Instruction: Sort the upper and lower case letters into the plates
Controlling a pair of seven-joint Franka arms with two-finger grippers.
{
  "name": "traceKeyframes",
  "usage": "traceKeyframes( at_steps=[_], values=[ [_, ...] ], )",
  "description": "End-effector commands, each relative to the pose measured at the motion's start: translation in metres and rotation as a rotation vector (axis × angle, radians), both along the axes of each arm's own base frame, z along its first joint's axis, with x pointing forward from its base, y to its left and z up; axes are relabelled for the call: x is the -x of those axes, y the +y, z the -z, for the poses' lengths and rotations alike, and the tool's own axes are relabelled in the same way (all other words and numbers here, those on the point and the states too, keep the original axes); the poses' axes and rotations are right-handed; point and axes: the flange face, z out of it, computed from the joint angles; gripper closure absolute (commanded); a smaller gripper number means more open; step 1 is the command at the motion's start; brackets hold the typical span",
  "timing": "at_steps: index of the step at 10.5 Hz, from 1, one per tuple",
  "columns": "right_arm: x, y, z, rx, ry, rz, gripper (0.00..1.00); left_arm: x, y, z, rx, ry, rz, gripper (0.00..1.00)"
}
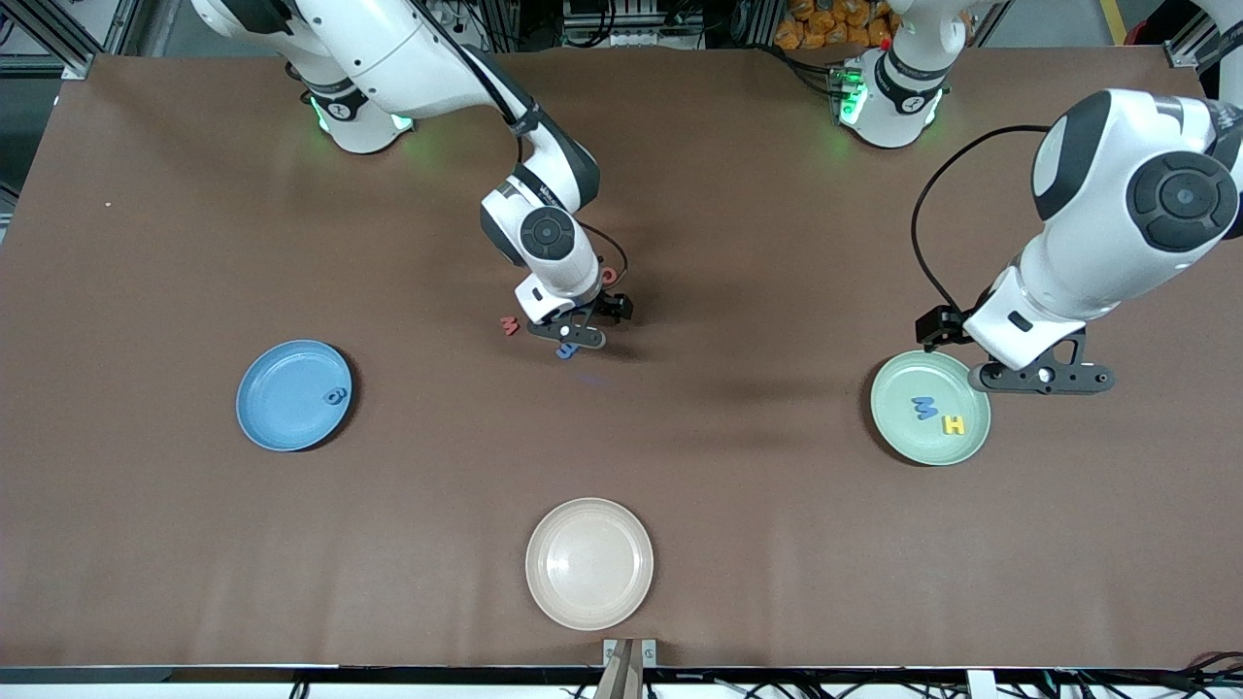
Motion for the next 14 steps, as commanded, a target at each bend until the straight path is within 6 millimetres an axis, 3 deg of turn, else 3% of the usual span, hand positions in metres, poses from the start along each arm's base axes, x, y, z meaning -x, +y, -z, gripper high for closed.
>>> traceKeyframes(
  at_steps=[1,10,12,14],
  values=[
    [0.000,-0.011,-0.009,-0.004,-0.006,-0.034,0.00,0.001,0.000,-0.012,-0.006,0.010,-0.015,0.00],
    [0.006,-0.006,-0.005,-0.012,-0.014,-0.066,0.00,0.018,-0.008,-0.061,0.025,-0.003,-0.030,0.00],
    [0.018,-0.010,-0.005,0.000,-0.007,-0.078,0.00,0.020,-0.009,-0.064,0.024,-0.007,-0.028,0.00],
    [0.029,-0.018,-0.010,0.009,-0.005,-0.108,0.00,0.028,-0.007,-0.084,0.016,-0.042,-0.036,0.00]
  ],
)
